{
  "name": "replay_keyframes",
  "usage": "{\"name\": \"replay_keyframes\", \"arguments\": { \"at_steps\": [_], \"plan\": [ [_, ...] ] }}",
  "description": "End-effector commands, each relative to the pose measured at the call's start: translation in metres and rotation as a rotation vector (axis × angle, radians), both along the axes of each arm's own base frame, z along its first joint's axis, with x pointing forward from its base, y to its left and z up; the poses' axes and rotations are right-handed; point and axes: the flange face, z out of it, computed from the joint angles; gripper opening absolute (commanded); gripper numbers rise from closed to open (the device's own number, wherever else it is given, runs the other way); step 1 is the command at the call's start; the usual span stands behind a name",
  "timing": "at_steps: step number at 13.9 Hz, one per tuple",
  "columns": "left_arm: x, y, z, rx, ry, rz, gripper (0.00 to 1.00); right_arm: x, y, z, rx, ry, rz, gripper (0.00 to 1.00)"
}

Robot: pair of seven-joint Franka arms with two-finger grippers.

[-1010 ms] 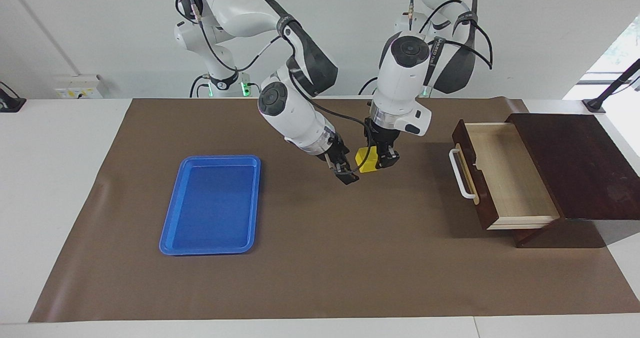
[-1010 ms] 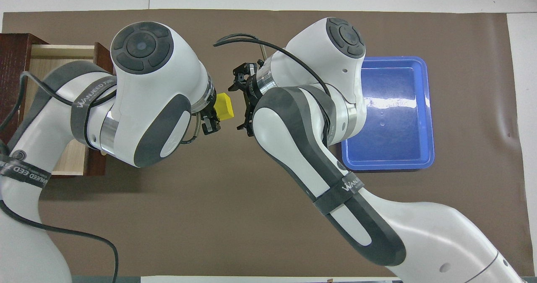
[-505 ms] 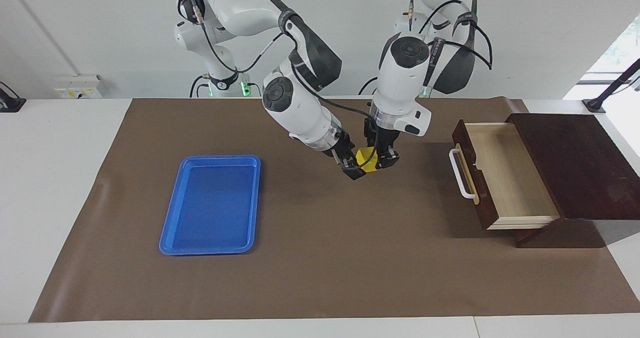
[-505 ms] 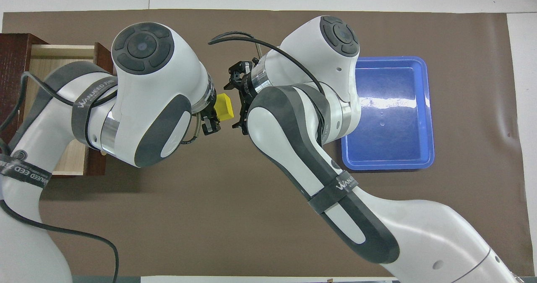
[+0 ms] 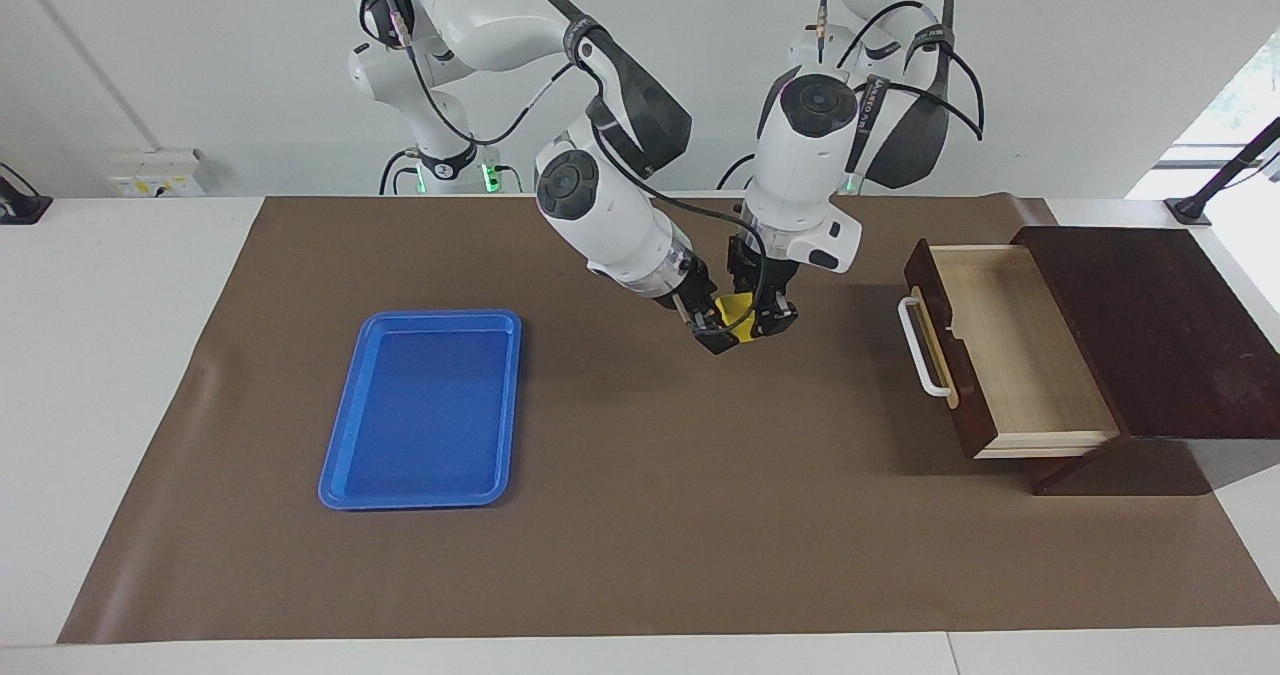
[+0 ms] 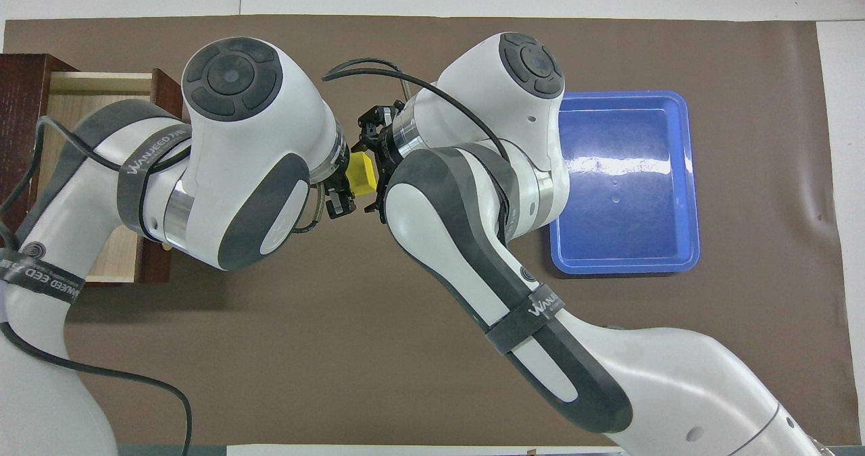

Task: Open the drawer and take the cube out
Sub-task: 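Grasp the yellow cube with the right gripper from the left gripper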

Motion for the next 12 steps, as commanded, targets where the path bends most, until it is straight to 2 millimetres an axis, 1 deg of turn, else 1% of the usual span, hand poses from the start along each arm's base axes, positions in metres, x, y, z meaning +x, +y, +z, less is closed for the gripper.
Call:
{"name": "replay_keyframes", "arguments": {
  "at_steps": [1, 2, 3, 4, 5, 6, 9, 10, 11, 12],
  "plan": [
    [-0.004, -0.002, 0.001, 0.011, -0.019, -0.005, 0.00, 0.003, 0.005, 0.002, -0.013, -0.001, -0.008, 0.89],
    [-0.004, -0.002, 0.001, 0.011, -0.019, -0.008, 0.00, 0.003, 0.005, 0.002, -0.013, -0.001, -0.008, 0.79],
    [-0.004, -0.002, 0.000, 0.011, -0.019, -0.008, 0.00, 0.005, 0.003, 0.002, -0.012, -0.004, -0.011, 0.65],
    [-0.004, -0.002, -0.001, 0.011, -0.018, -0.010, 0.00, 0.007, 0.000, 0.003, -0.009, -0.006, -0.016, 0.43],
    [-0.004, -0.002, -0.001, 0.011, -0.018, -0.010, 0.00, 0.009, -0.004, 0.004, 0.002, -0.004, -0.024, 0.15],
    [-0.004, -0.001, -0.001, 0.011, -0.018, -0.010, 0.00, 0.012, -0.009, 0.004, 0.005, -0.001, -0.032, 0.00],
    [-0.004, -0.001, -0.001, 0.011, -0.018, -0.010, 0.00, 0.015, -0.013, 0.005, 0.008, -0.009, -0.030, 0.00],
    [-0.004, -0.001, -0.001, 0.011, -0.018, -0.011, 0.14, 0.015, -0.014, 0.004, 0.007, -0.009, -0.032, 0.00],
    [-0.004, -0.001, -0.001, 0.012, -0.017, -0.019, 0.70, 0.015, -0.014, 0.003, 0.005, -0.006, -0.032, 0.00],
    [-0.002, 0.003, -0.001, 0.012, -0.017, -0.018, 1.00, 0.015, -0.015, 0.001, 0.003, -0.007, -0.032, 0.00]
  ]
}}
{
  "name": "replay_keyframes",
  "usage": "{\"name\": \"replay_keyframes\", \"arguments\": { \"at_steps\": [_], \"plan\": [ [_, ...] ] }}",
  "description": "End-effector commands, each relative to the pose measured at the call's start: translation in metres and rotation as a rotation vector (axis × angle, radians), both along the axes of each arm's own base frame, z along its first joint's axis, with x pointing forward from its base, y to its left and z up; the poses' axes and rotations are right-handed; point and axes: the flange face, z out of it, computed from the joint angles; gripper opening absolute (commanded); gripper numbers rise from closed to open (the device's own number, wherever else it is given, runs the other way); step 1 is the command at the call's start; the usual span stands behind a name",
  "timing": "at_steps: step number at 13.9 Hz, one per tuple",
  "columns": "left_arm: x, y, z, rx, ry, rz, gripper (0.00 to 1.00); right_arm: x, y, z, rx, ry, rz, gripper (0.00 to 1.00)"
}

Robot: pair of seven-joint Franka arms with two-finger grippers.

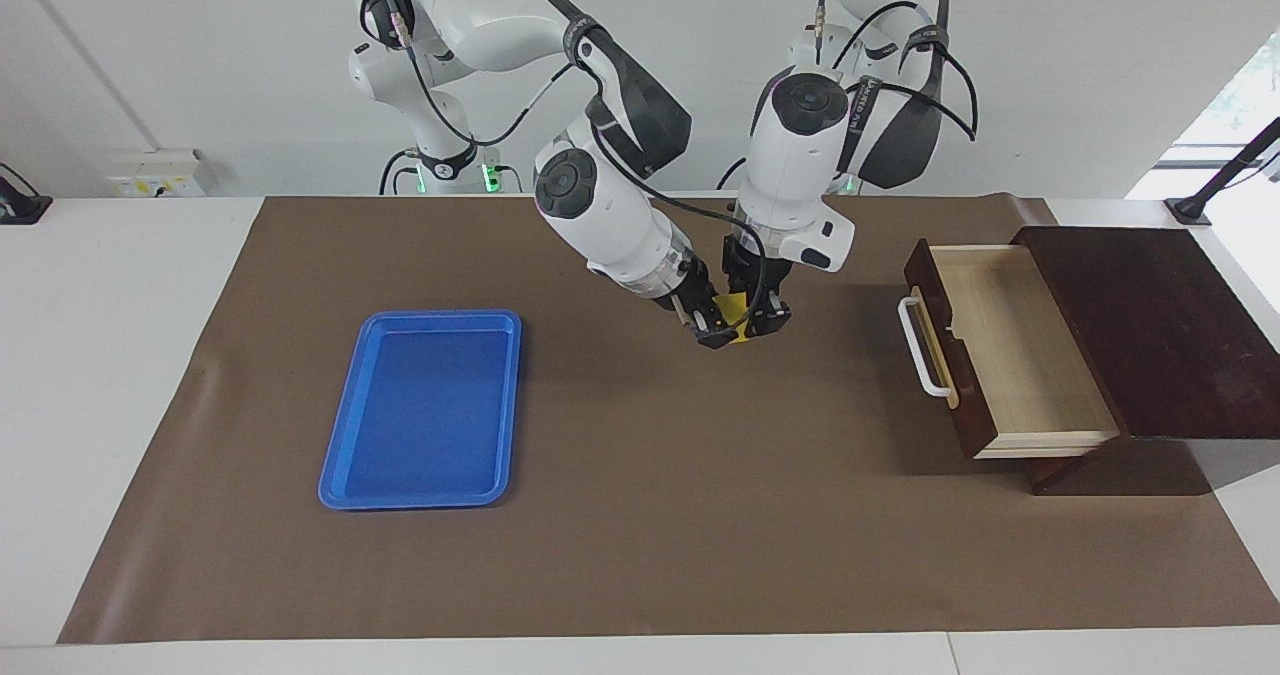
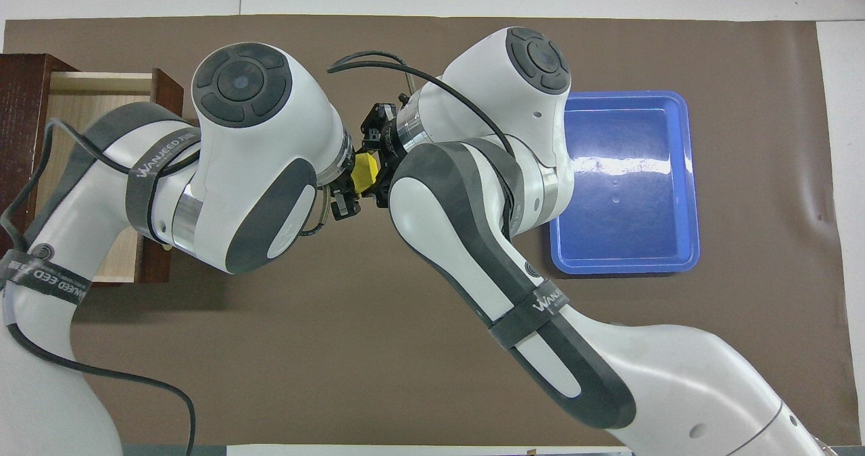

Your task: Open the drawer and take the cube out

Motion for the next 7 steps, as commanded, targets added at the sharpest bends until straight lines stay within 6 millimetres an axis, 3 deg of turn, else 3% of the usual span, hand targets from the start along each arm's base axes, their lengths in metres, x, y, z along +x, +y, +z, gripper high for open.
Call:
{"name": "replay_keyframes", "arguments": {
  "at_steps": [1, 5, 7],
  "plan": [
    [0.003, 0.012, 0.000, 0.014, -0.006, 0.001, 1.00, 0.008, -0.008, -0.002, 0.001, -0.003, -0.005, 0.00],
    [0.012, 0.052, -0.005, 0.047, 0.053, -0.068, 1.00, 0.009, -0.010, -0.002, -0.004, -0.008, -0.001, 0.00],
    [0.022, 0.090, -0.011, 0.054, 0.078, -0.081, 1.00, 0.020, -0.031, -0.005, -0.008, -0.024, 0.002, 0.00]
  ]
}}
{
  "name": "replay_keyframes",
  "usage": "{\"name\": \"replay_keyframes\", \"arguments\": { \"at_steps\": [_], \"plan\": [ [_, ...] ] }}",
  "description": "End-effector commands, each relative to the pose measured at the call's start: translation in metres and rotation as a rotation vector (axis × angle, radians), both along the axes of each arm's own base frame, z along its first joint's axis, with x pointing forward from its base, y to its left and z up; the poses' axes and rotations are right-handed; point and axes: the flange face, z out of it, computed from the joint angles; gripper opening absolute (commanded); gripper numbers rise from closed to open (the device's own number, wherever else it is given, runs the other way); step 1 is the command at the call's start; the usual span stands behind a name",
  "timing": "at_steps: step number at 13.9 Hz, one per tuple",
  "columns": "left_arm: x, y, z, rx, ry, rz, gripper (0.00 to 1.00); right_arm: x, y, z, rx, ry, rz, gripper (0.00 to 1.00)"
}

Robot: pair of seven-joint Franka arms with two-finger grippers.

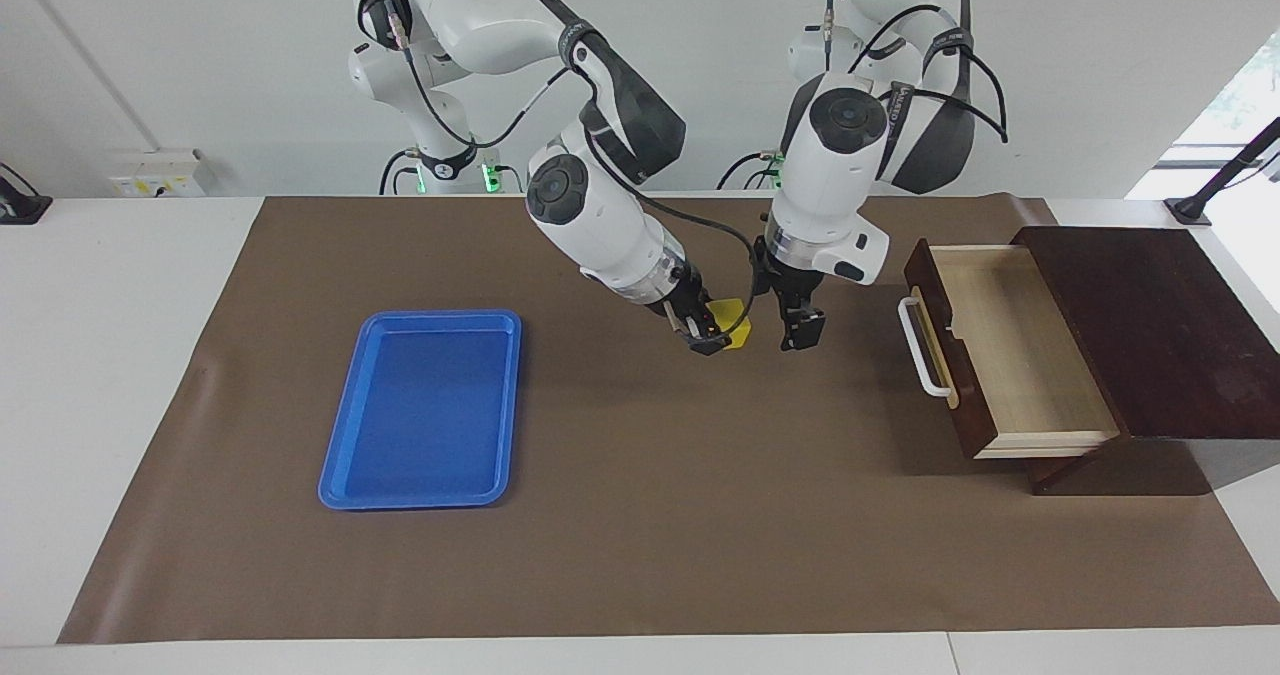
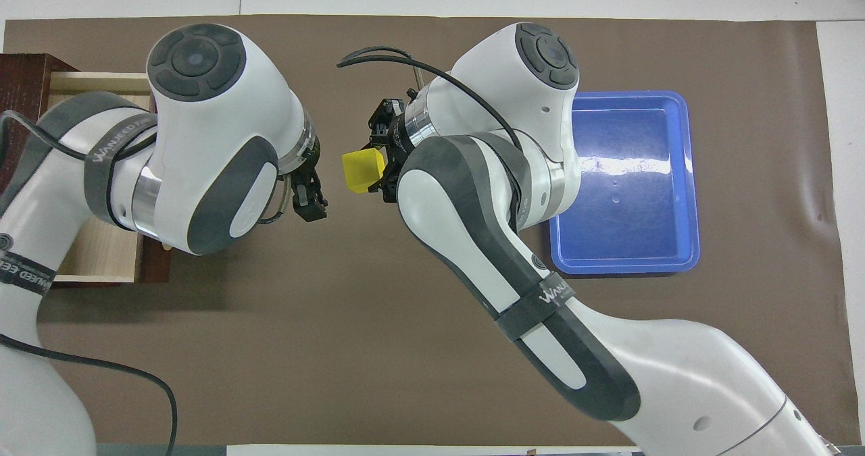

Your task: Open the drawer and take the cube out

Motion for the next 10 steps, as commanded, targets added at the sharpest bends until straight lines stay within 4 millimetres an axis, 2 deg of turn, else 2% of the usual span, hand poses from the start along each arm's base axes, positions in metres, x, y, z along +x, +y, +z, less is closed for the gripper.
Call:
{"name": "replay_keyframes", "arguments": {
  "at_steps": [1, 4, 5, 6, 8, 10],
  "plan": [
    [0.006, 0.053, -0.007, 0.018, 0.033, -0.029, 1.00, 0.023, -0.045, -0.001, -0.002, -0.024, 0.007, 0.00],
    [0.019, 0.100, -0.012, 0.031, 0.033, -0.063, 1.00, 0.050, -0.128, 0.004, 0.005, -0.015, 0.000, 0.00],
    [0.022, 0.116, -0.016, 0.033, 0.033, -0.074, 1.00, 0.059, -0.166, 0.005, 0.015, -0.006, -0.001, 0.00],
    [0.022, 0.132, -0.019, 0.050, 0.030, -0.093, 1.00, 0.065, -0.201, -0.004, 0.028, -0.003, 0.000, 0.00],
    [0.020, 0.157, -0.030, 0.080, 0.027, -0.136, 1.00, 0.060, -0.275, -0.032, 0.060, -0.007, -0.012, 0.00],
    [0.025, 0.191, -0.036, 0.076, 0.018, -0.125, 1.00, 0.051, -0.332, -0.060, 0.067, 0.003, -0.072, 0.00]
  ]
}}
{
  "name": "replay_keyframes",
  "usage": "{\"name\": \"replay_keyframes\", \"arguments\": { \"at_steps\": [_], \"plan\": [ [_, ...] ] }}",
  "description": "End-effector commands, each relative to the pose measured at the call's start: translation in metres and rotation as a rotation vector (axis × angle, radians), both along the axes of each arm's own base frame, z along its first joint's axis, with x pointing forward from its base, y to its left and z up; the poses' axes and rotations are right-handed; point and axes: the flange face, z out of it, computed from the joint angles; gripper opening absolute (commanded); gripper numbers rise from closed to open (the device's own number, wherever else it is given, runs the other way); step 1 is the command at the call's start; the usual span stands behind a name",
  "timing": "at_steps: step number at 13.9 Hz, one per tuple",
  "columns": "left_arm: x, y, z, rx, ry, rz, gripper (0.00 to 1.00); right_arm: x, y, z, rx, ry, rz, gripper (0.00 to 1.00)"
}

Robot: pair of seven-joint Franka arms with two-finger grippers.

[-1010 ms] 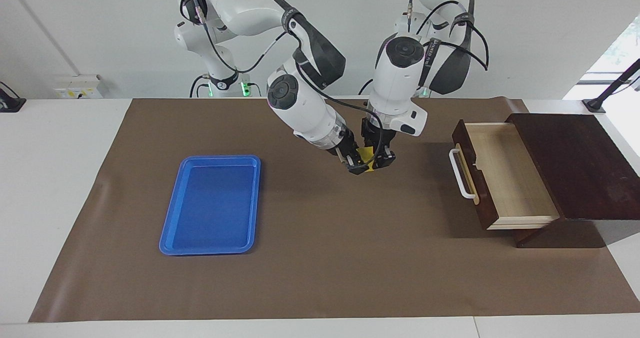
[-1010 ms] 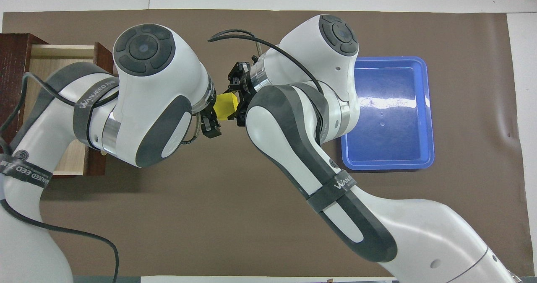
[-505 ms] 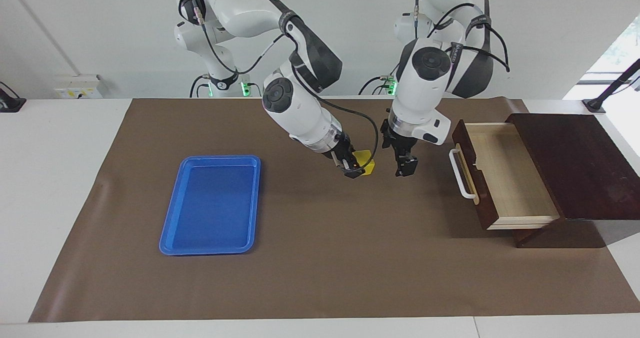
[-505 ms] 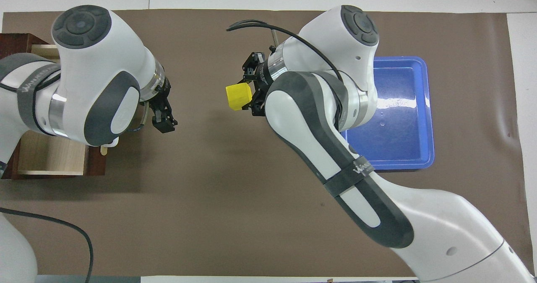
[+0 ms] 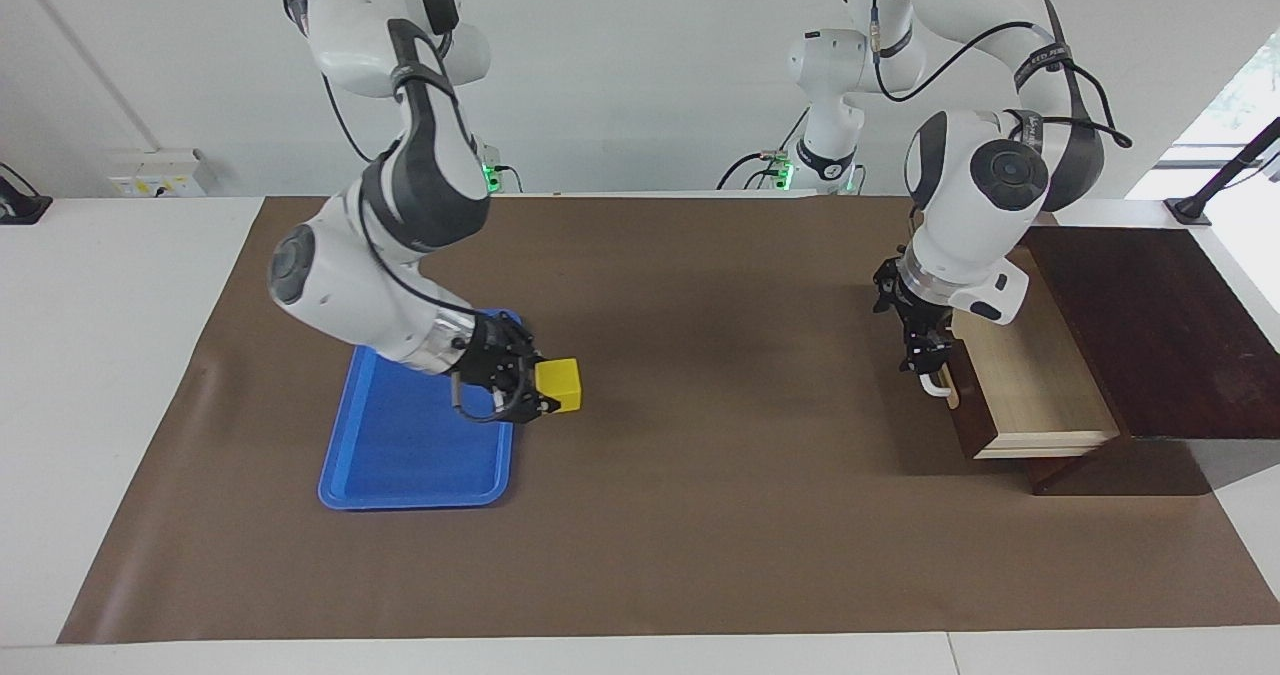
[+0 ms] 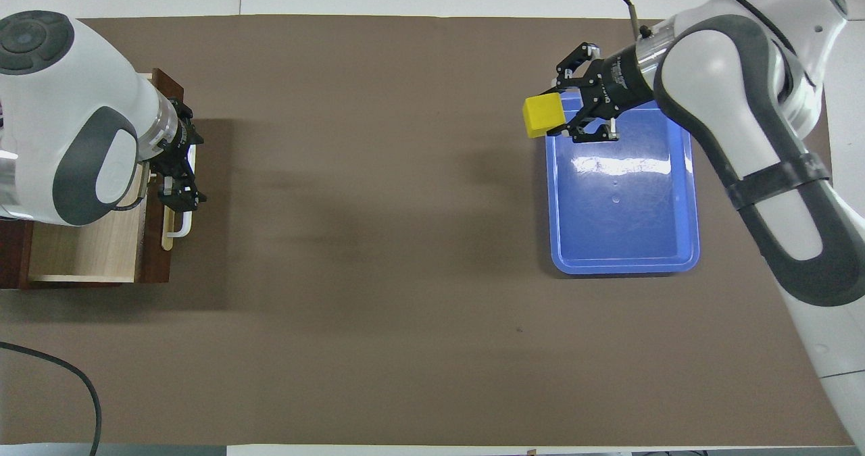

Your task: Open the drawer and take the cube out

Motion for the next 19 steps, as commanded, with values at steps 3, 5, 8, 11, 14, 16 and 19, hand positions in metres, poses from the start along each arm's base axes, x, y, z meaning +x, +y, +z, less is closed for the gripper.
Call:
{"name": "replay_keyframes", "arguments": {
  "at_steps": [3, 5, 8, 11, 14, 16, 19],
  "plan": [
    [-0.004, 0.070, -0.002, 0.001, -0.032, -0.014, 1.00, -0.047, -0.079, -0.055, 0.031, 0.055, -0.128, 0.00],
    [-0.003, 0.090, -0.003, -0.001, -0.034, -0.015, 1.00, -0.052, -0.086, -0.072, 0.051, 0.028, -0.122, 0.00],
    [-0.002, 0.124, -0.003, 0.000, -0.033, -0.014, 1.00, -0.043, -0.101, -0.099, 0.056, -0.005, -0.158, 0.00],
    [-0.005, 0.163, -0.005, -0.003, -0.036, -0.007, 1.00, -0.038, -0.094, -0.107, 0.049, -0.041, -0.193, 0.00],
    [-0.012, 0.179, -0.011, -0.004, -0.053, -0.034, 1.00, -0.045, -0.093, -0.120, 0.042, -0.033, -0.188, 0.00],
    [-0.014, 0.192, -0.011, -0.004, -0.053, -0.037, 1.00, -0.045, -0.091, -0.121, 0.048, -0.042, -0.182, 0.00],
    [-0.015, 0.201, -0.010, -0.005, -0.053, -0.060, 1.00, -0.048, -0.085, -0.128, 0.033, -0.058, -0.168, 0.00]
  ]
}}
